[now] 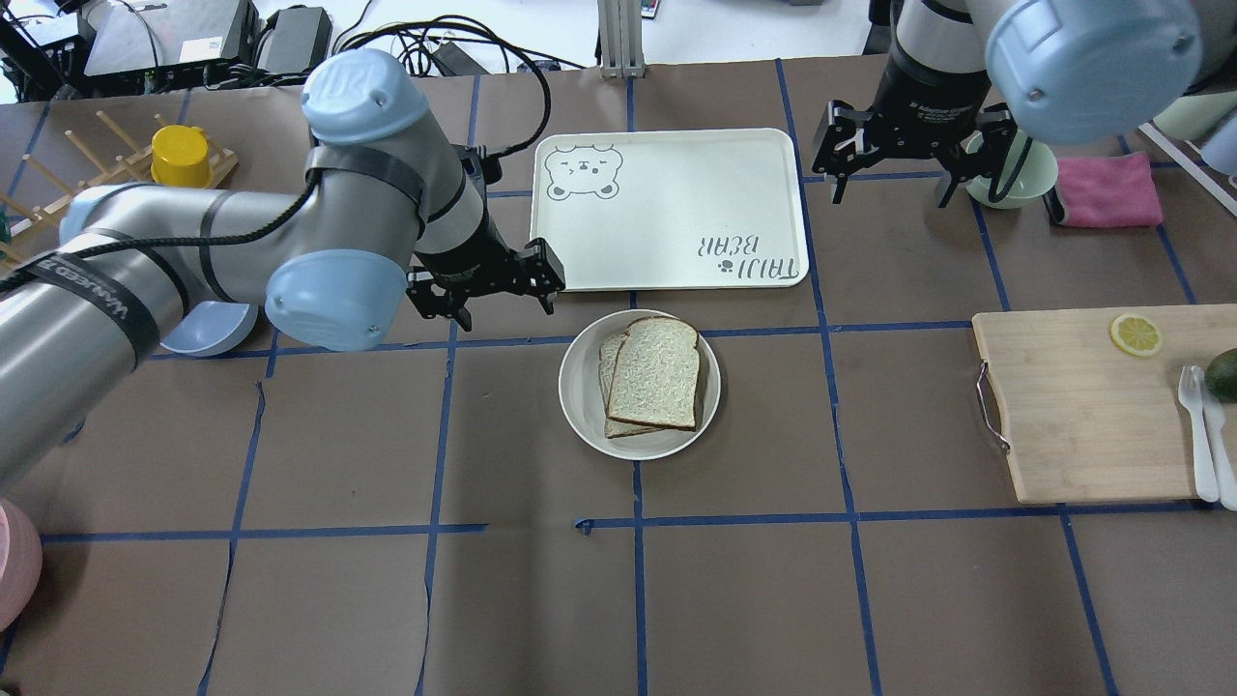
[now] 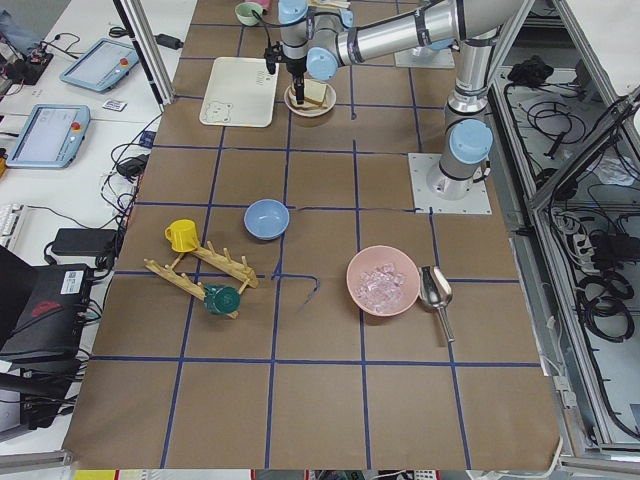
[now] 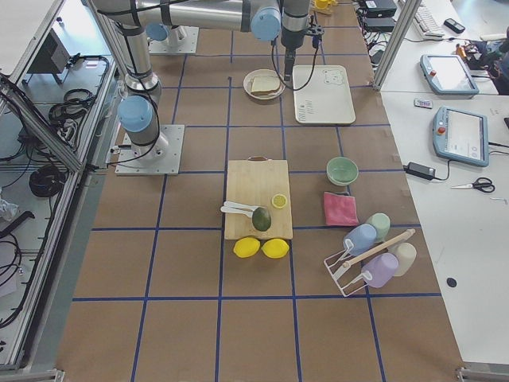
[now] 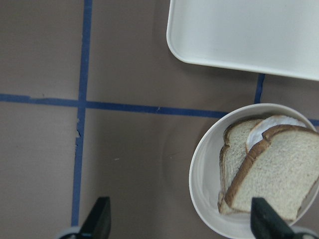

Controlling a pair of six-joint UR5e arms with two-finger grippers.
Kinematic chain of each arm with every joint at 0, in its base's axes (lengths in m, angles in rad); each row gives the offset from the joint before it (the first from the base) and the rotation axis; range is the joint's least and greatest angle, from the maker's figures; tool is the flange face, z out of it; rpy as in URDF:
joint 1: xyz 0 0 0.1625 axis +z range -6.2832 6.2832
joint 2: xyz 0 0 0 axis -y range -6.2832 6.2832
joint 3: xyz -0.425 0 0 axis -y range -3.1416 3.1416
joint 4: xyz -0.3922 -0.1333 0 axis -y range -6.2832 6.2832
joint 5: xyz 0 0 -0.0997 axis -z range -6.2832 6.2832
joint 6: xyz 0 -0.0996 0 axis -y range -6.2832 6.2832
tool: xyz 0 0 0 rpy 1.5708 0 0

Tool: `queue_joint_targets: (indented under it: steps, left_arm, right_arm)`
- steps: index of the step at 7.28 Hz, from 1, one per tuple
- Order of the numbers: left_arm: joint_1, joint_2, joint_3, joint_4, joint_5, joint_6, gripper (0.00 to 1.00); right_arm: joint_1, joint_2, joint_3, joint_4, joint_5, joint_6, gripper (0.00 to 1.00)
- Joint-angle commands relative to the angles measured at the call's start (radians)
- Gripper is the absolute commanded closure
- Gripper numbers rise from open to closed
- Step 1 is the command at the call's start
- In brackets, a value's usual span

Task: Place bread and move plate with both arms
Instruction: 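Raise the right gripper away while the left gripper reaches to the plate rim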

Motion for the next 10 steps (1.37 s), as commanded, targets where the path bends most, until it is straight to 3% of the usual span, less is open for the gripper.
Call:
queue_joint_targets:
  steps: [1, 2, 5, 6, 9, 10]
  left_arm:
    - [-0.033, -0.055, -0.07, 0.092, 0.001, -0.082, 0.0]
    - [-0.036, -0.081, -0.07, 0.093, -0.003, -0.117, 0.0]
    - [-0.067, -0.14, -0.071, 0.123, -0.036, -0.147, 0.16]
    - [-0.067, -0.159, -0.07, 0.129, -0.037, -0.14, 0.55]
    - [-0.065, -0.162, -0.067, 0.132, -0.039, -0.104, 1.0]
    - [-0.062, -0.171, -0.067, 0.124, -0.101, -0.101, 1.0]
  right_arm:
    - [-0.019, -0.044, 0.023, 0.01, 0.0, -0.049, 0.0]
    - [-0.018, -0.057, 0.032, 0.012, 0.004, -0.043, 0.0]
    - [-0.016, -0.11, 0.057, 0.013, 0.056, -0.046, 0.0]
    - [-0.016, -0.115, 0.063, 0.013, 0.056, -0.046, 0.0]
    - [-0.014, -0.124, 0.065, 0.013, 0.049, -0.049, 0.0]
    - [-0.014, -0.124, 0.065, 0.015, 0.047, -0.051, 0.0]
